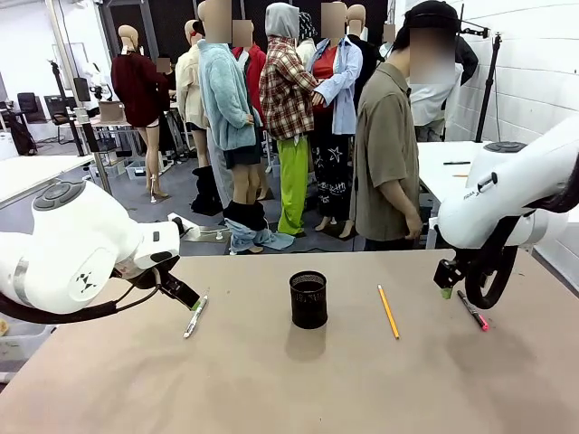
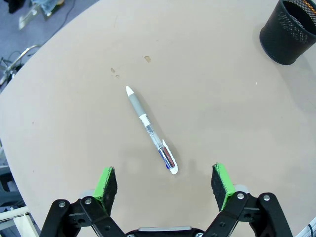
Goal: Place the pens into the pen holder.
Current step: Pick up a writing instrument from the table and place it into the Pen holder.
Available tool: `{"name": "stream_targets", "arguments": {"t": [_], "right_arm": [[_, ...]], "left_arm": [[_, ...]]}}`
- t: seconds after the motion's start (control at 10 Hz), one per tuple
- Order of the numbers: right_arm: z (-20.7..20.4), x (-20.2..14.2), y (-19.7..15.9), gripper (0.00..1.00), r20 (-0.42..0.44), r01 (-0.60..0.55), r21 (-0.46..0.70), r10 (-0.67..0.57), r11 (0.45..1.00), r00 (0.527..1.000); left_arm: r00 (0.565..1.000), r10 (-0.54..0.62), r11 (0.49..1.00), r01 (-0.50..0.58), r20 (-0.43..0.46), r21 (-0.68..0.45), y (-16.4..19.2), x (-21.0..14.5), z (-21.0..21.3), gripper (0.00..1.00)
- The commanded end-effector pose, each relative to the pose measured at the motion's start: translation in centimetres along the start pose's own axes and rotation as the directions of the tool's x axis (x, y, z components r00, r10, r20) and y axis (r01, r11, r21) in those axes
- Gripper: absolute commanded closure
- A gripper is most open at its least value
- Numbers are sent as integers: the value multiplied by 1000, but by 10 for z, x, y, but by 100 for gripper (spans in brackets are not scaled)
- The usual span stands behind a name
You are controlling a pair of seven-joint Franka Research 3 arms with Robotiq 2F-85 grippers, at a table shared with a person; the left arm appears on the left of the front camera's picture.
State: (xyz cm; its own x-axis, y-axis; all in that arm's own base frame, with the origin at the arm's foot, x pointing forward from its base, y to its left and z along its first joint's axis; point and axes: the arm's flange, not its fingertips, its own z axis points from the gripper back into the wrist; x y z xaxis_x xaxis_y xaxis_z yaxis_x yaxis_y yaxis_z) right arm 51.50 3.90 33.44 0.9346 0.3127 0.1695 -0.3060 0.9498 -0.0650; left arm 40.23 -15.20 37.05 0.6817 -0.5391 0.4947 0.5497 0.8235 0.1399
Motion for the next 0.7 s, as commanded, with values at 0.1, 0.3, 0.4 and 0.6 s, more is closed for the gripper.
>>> {"name": "stream_targets", "arguments": {"t": [0.1,0.3,0.4,0.6], "right_arm": [[-19,14,-6,0,-74,46,-39,-49,998,996],[-33,17,-11,0,-103,66,-35,-70,997,992],[-35,14,-13,0,-111,71,-22,-73,997,991],[-39,10,-16,18,-112,50,6,-49,999,993]], "left_arm": [[1000,3,1000,-3,2,1,1,0,1,0],[1000,3,1000,-3,2,1,1,0,1,0],[1000,3,1000,-3,2,1,1,0,1,0],[1000,3,1000,-3,2,1,1,0,1,0]]}}
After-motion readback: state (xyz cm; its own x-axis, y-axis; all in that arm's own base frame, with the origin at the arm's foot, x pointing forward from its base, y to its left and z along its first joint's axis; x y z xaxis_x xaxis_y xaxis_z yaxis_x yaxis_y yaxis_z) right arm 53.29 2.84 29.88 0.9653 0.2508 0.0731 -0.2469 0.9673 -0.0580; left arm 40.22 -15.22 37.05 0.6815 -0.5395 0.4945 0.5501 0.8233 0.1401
